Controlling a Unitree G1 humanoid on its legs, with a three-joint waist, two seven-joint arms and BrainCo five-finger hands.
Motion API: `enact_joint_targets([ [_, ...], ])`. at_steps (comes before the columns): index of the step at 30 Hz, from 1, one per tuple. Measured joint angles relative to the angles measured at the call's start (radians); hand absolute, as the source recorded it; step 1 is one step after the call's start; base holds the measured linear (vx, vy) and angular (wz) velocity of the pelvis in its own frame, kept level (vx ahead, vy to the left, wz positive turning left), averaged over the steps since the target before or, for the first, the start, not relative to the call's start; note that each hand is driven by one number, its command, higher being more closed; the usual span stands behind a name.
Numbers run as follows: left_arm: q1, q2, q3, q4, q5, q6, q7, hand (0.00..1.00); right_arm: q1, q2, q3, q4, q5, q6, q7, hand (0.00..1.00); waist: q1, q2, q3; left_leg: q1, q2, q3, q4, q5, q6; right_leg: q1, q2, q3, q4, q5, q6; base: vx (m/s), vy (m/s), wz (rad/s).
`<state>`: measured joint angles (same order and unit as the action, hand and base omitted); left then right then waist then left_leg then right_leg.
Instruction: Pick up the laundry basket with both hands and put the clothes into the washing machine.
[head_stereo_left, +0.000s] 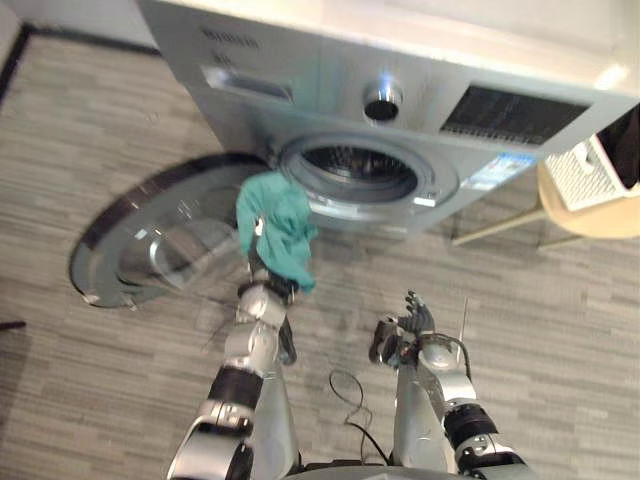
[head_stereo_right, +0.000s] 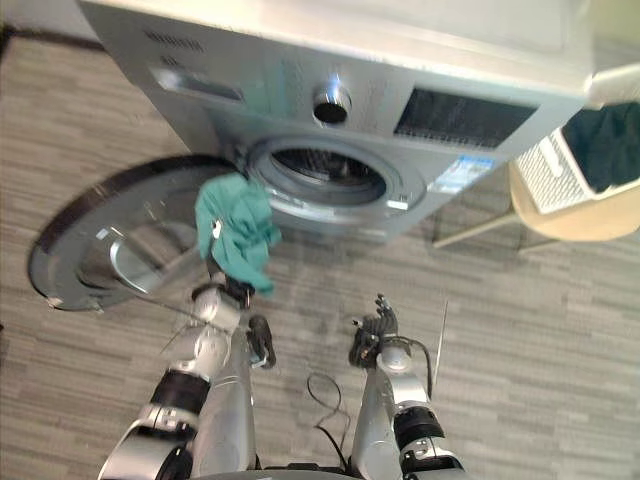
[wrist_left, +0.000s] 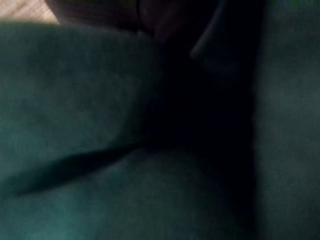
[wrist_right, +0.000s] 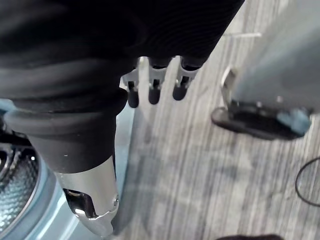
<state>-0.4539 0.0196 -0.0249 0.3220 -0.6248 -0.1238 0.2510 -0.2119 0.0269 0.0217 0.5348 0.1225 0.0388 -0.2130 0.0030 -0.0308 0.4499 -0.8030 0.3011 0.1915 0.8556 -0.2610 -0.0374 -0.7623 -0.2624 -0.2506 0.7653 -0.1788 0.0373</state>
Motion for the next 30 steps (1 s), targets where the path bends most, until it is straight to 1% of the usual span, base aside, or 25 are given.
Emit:
enact_joint_targets([
  [1, -0.034, 0.003, 0.007, -0.016, -0.013, -0.009, 0.014, 1.00, 0.000, 0.014, 0.008, -0.032, 0.071, -0.024, -0.005, 0.00, -0.006, -0.002, 0.009, -0.051, 0.011, -0.003, 0.025, 0.001, -0.001, -0.057, 0.001, 0.005, 0.036, -0.008, -0.003, -0.10, -0.144, -0.12],
  [2, -0.071, 0.004, 0.024, -0.032, -0.023, -0.017, 0.022, 1.00, 0.000, 0.028, 0.023, -0.069, 0.152, -0.053, -0.006, 0.00, -0.019, -0.002, 0.020, -0.120, 0.020, -0.014, 0.062, 0.002, -0.005, -0.128, 0.001, 0.008, 0.081, -0.021, -0.012, -0.09, -0.129, -0.15],
  [3, -0.109, 0.007, 0.032, -0.042, -0.038, -0.018, 0.036, 1.00, 0.000, 0.036, 0.038, -0.106, 0.224, -0.081, -0.004, 0.00, -0.026, -0.003, 0.038, -0.177, 0.033, -0.022, 0.101, -0.004, -0.011, -0.188, 0.003, 0.012, 0.125, -0.033, -0.022, -0.08, -0.148, -0.15],
  [4, -0.125, 0.010, 0.032, -0.042, -0.044, -0.018, 0.037, 1.00, 0.000, 0.040, 0.040, -0.120, 0.263, -0.094, 0.000, 0.00, -0.028, -0.003, 0.045, -0.206, 0.039, -0.028, 0.121, -0.008, -0.011, -0.217, 0.006, 0.014, 0.144, -0.037, -0.027, -0.04, -0.116, -0.21],
  [6, -0.166, 0.026, 0.017, -0.043, -0.052, -0.017, 0.037, 1.00, 0.002, 0.048, 0.056, -0.166, 0.406, -0.137, 0.028, 0.00, -0.036, -0.005, 0.063, -0.310, 0.068, -0.046, 0.202, -0.029, -0.016, -0.325, 0.016, 0.027, 0.226, -0.058, -0.042, -0.02, -0.110, -0.24],
  [7, -0.171, 0.028, 0.013, -0.043, -0.052, -0.016, 0.035, 1.00, 0.002, 0.049, 0.056, -0.172, 0.460, -0.149, 0.050, 0.00, -0.038, -0.005, 0.063, -0.336, 0.070, -0.053, 0.222, -0.033, -0.013, -0.352, 0.016, 0.032, 0.249, -0.065, -0.042, 0.00, -0.096, -0.18],
  [9, -0.189, 0.047, -0.032, -0.048, -0.051, -0.010, 0.029, 1.00, 0.002, 0.050, 0.058, -0.208, 0.625, -0.172, 0.120, 0.00, -0.041, -0.004, 0.063, -0.425, 0.084, -0.068, 0.291, -0.055, -0.018, -0.448, 0.016, 0.045, 0.326, -0.090, -0.049, 0.00, -0.056, -0.12],
  [10, -0.194, 0.050, -0.043, -0.049, -0.051, -0.009, 0.027, 1.00, 0.002, 0.050, 0.059, -0.216, 0.653, -0.179, 0.135, 0.00, -0.041, -0.004, 0.063, -0.443, 0.084, -0.073, 0.304, -0.058, -0.020, -0.467, 0.016, 0.048, 0.341, -0.096, -0.049, -0.01, -0.043, -0.07],
  [11, -0.202, 0.053, -0.059, -0.049, -0.051, -0.007, 0.015, 1.00, 0.002, 0.051, 0.060, -0.228, 0.710, -0.185, 0.166, 0.00, -0.041, -0.004, 0.065, -0.467, 0.085, -0.081, 0.320, -0.064, -0.022, -0.491, 0.016, 0.051, 0.362, -0.105, -0.053, -0.02, -0.038, -0.03],
  [12, -0.209, 0.054, -0.076, -0.050, -0.051, -0.001, 0.000, 1.00, 0.002, 0.050, 0.066, -0.239, 0.791, -0.187, 0.212, 0.00, -0.041, -0.005, 0.066, -0.496, 0.089, -0.089, 0.339, -0.068, -0.025, -0.518, 0.016, 0.051, 0.384, -0.113, -0.054, -0.02, -0.038, -0.02],
  [14, -0.222, 0.053, -0.108, -0.050, -0.053, 0.008, -0.018, 1.00, 0.000, 0.043, 0.076, -0.252, 0.882, -0.189, 0.263, 0.00, -0.036, -0.004, 0.071, -0.527, 0.099, -0.091, 0.354, -0.073, -0.030, -0.553, 0.018, 0.053, 0.404, -0.119, -0.059, -0.02, -0.032, -0.04],
  [16, -0.230, 0.057, -0.126, -0.050, -0.059, 0.008, -0.032, 1.00, -0.001, 0.044, 0.083, -0.266, 0.932, -0.189, 0.287, 0.00, -0.034, -0.004, 0.072, -0.550, 0.101, -0.090, 0.357, -0.073, -0.030, -0.581, 0.021, 0.057, 0.409, -0.125, -0.050, -0.04, -0.029, -0.06],
  [20, -0.265, 0.065, -0.140, -0.049, -0.076, 0.011, -0.033, 1.00, -0.020, 0.046, 0.106, -0.287, 1.060, -0.185, 0.363, 0.00, -0.034, -0.004, 0.072, -0.588, 0.115, -0.088, 0.365, -0.073, -0.030, -0.625, 0.035, 0.063, 0.411, -0.124, -0.050, -0.03, -0.024, -0.10],
  [22, -0.307, 0.078, -0.145, -0.049, -0.091, 0.011, -0.033, 1.00, -0.027, 0.047, 0.117, -0.287, 1.110, -0.183, 0.383, 0.00, -0.035, -0.004, 0.073, -0.601, 0.119, -0.081, 0.364, -0.072, -0.029, -0.644, 0.038, 0.067, 0.411, -0.122, -0.053, -0.01, -0.023, -0.10],
  [24, -0.384, 0.127, -0.157, -0.049, -0.111, 0.012, -0.033, 1.00, -0.027, 0.049, 0.139, -0.288, 1.172, -0.179, 0.409, 0.00, -0.037, -0.005, 0.076, -0.612, 0.135, -0.072, 0.360, -0.068, -0.025, -0.662, 0.055, 0.071, 0.399, -0.111, -0.064, 0.01, -0.025, -0.21],
  [25, -0.411, 0.141, -0.158, -0.048, -0.111, 0.012, -0.033, 1.00, -0.027, 0.049, 0.146, -0.290, 1.184, -0.178, 0.413, 0.00, -0.039, -0.005, 0.076, -0.614, 0.139, -0.070, 0.357, -0.067, -0.026, -0.665, 0.057, 0.070, 0.393, -0.106, -0.066, 0.01, -0.014, -0.24],
  [26, -0.478, 0.165, -0.158, -0.043, -0.116, 0.012, -0.031, 1.00, -0.027, 0.048, 0.154, -0.297, 1.206, -0.177, 0.417, 0.00, -0.042, -0.004, 0.077, -0.615, 0.142, -0.062, 0.345, -0.064, -0.029, -0.671, 0.062, 0.072, 0.381, -0.099, -0.066, 0.02, -0.011, -0.20],
  [27, -0.532, 0.183, -0.158, -0.034, -0.133, 0.011, -0.029, 1.00, -0.028, 0.048, 0.161, -0.300, 1.214, -0.173, 0.421, 0.00, -0.041, -0.005, 0.078, -0.614, 0.150, -0.057, 0.339, -0.064, -0.029, -0.673, 0.072, 0.072, 0.369, -0.091, -0.073, 0.02, -0.009, -0.25],
  [28, -0.612, 0.223, -0.149, -0.006, -0.155, 0.010, -0.029, 1.00, -0.028, 0.047, 0.170, -0.304, 1.217, -0.166, 0.434, 0.00, -0.043, -0.004, 0.078, -0.614, 0.156, -0.055, 0.332, -0.063, -0.032, -0.673, 0.079, 0.070, 0.356, -0.084, -0.075, 0.01, -0.009, -0.23],
  [29, -0.662, 0.240, -0.147, 0.016, -0.164, 0.011, -0.029, 1.00, -0.028, 0.047, 0.176, -0.306, 1.223, -0.165, 0.437, 0.00, -0.044, -0.004, 0.079, -0.613, 0.160, -0.053, 0.328, -0.062, -0.033, -0.673, 0.085, 0.070, 0.349, -0.081, -0.073, 0.01, -0.005, -0.26],
  [30, -0.753, 0.270, -0.132, 0.060, -0.183, 0.010, -0.029, 1.00, -0.028, 0.046, 0.185, -0.307, 1.225, -0.161, 0.437, 0.00, -0.046, -0.004, 0.079, -0.612, 0.171, -0.047, 0.320, -0.062, -0.033, -0.673, 0.092, 0.066, 0.335, -0.075, -0.075, 0.01, -0.007, -0.25],
])
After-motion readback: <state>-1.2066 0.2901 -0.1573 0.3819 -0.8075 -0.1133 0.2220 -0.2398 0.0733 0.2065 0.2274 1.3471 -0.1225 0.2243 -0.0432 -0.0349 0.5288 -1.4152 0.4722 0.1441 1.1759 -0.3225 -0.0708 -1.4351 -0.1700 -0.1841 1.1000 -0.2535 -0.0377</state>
